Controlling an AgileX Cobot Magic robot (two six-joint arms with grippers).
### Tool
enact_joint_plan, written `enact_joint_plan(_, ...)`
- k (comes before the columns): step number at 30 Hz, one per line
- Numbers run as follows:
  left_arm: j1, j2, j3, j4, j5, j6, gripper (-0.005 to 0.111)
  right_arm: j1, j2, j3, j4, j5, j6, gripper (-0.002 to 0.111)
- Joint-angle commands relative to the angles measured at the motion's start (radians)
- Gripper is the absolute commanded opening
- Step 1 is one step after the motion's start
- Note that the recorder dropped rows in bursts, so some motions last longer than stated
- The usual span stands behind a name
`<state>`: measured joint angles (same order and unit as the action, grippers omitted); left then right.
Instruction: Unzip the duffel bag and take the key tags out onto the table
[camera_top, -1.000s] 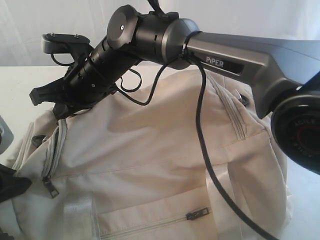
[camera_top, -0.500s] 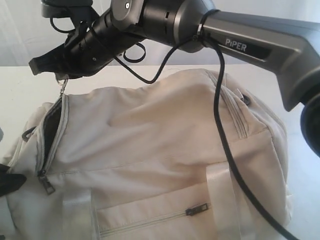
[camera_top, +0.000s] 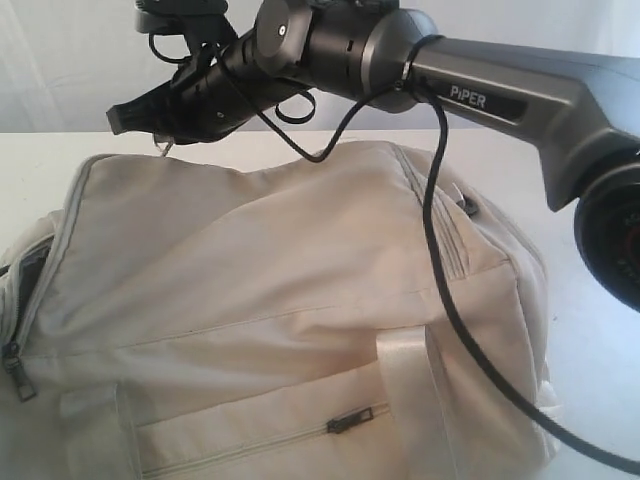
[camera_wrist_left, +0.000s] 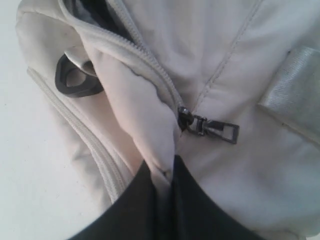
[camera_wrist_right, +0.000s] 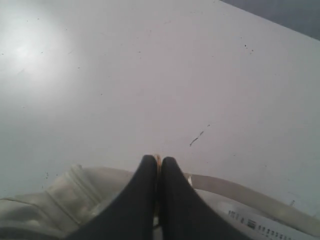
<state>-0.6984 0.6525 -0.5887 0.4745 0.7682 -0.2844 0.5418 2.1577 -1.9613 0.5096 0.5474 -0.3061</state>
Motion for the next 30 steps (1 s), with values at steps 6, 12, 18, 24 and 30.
enact_joint_plan(6,-0.001,-0.013,0.003,0.101,0.12,-0.057,0.0,-0.086,0.0,-0.026,-0.035,0.013,-0.005,0.0)
enact_joint_plan(12,-0.001,-0.013,0.003,0.102,0.12,-0.059,0.0,-0.125,-0.021,-0.03,-0.122,0.107,-0.005,0.0)
enact_joint_plan(18,-0.001,-0.013,0.003,0.102,0.12,-0.059,0.0,-0.165,-0.035,-0.03,-0.211,0.18,0.05,0.0)
enact_joint_plan(24,-0.001,-0.013,0.003,0.102,0.119,-0.059,0.0,-0.196,-0.056,-0.028,-0.368,0.225,0.142,0.0)
enact_joint_plan(30,-0.001,-0.013,0.003,0.102,0.117,-0.066,0.0,-0.224,-0.103,-0.026,-0.446,0.278,0.19,0.0)
